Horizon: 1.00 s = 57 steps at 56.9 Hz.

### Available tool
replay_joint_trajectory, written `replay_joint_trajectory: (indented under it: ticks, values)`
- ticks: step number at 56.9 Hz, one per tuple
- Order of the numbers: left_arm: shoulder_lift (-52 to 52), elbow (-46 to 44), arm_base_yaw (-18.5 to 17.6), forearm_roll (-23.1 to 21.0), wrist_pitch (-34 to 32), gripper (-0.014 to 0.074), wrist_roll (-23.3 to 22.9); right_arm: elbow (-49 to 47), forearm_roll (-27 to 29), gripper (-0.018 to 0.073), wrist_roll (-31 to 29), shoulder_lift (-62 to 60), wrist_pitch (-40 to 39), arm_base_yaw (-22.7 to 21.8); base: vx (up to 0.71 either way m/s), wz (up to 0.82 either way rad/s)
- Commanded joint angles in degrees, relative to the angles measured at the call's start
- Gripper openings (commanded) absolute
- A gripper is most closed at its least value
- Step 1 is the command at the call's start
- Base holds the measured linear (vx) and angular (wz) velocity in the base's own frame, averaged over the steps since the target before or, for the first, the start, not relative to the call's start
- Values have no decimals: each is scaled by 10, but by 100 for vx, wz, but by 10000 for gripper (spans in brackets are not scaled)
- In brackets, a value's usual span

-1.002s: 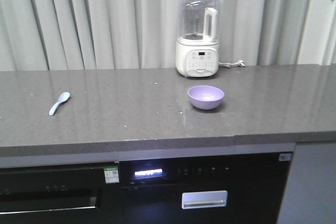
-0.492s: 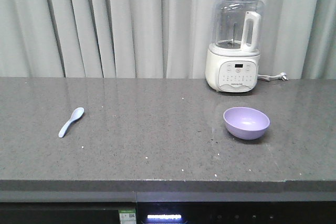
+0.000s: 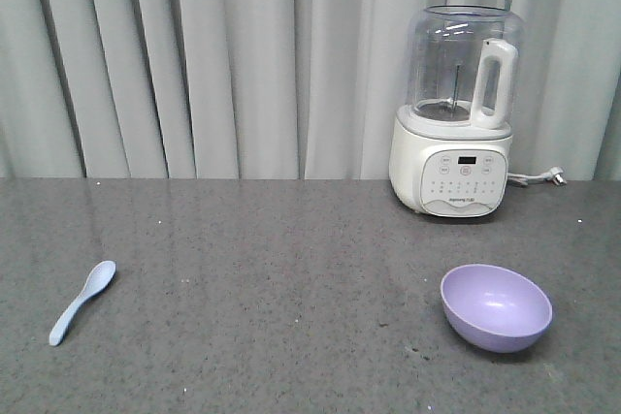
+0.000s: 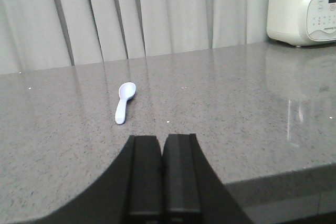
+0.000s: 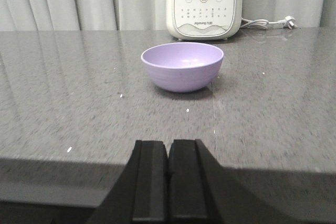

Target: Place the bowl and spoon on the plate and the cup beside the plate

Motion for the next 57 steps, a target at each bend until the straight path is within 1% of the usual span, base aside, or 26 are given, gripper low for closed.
replay_joint_trajectory:
  ticks: [1,26,57]
  values:
    - [-10,-14,0,-1,-45,1,0,4,-3,-8,-1,-3,-46,-4,33,-3]
    - [-10,-14,0,-1,-45,1,0,4,-3,-8,-1,-3,-46,-4,24,1]
    - [-10,-14,0,-1,-45,3,0,4,-3,-8,-1,-3,-46,-4,5,0]
